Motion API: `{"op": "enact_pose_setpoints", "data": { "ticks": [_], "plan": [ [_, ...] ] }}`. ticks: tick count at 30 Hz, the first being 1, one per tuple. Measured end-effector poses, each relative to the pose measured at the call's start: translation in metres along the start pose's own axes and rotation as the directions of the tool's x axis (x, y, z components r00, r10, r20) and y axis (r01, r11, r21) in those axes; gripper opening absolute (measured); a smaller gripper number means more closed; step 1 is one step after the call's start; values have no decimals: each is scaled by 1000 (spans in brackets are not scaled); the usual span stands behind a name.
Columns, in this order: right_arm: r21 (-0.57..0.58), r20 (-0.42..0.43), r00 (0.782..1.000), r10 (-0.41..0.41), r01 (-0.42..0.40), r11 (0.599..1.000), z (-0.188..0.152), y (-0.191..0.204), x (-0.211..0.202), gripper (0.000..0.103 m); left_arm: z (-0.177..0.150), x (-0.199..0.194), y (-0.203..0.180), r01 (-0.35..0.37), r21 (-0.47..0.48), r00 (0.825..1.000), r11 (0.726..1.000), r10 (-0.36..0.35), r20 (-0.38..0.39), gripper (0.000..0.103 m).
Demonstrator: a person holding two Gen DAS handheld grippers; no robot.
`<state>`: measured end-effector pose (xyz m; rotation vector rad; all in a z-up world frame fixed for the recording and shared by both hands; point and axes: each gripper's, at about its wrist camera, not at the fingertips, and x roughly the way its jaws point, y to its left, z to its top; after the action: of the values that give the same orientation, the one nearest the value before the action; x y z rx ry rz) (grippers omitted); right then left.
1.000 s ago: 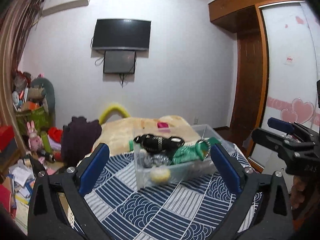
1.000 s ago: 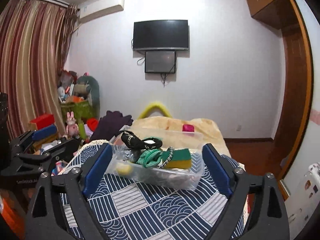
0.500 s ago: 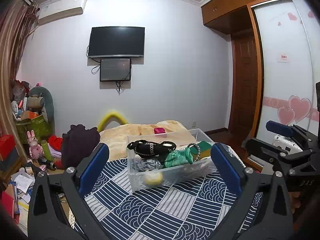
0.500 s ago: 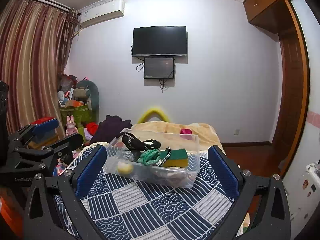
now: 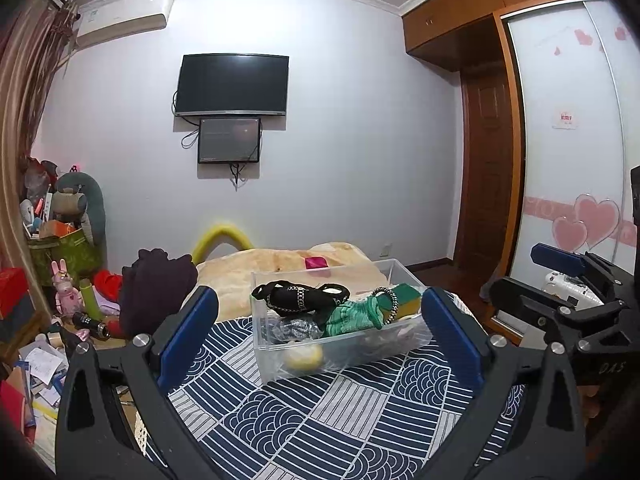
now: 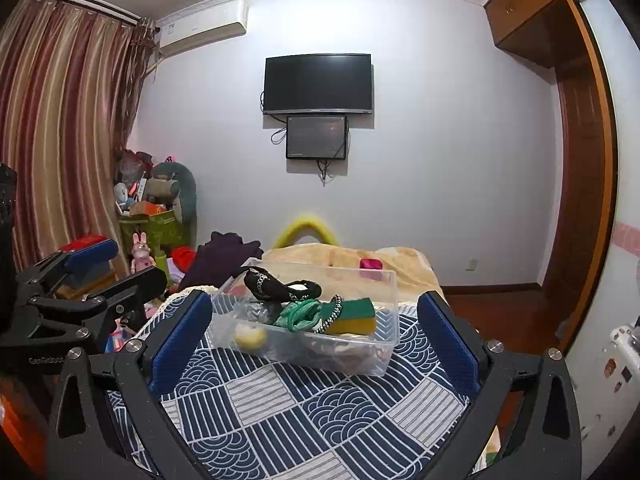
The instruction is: Organize soft objects
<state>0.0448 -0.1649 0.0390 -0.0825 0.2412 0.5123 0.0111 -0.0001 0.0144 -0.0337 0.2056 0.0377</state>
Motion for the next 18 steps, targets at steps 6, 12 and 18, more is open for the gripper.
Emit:
{"op": "enact_pose_setpoints", "data": {
  "ticks": [6,12,18],
  "plan": [
    [5,-1,1000,2,-2,1000,1,-1,-1,103,0,0,0,3,-4,1000,1000,-3,1,103],
    [11,0,1000,2,-2,1000,2,-1,-1,103,-2,1,0,3,-3,1000,1000,-3,-1,103],
    [13,-3,1000,3,-3,1000,2,0,-2,103,-3,2,0,1,-5,1000,1000,-1,-2,103]
  ]
}}
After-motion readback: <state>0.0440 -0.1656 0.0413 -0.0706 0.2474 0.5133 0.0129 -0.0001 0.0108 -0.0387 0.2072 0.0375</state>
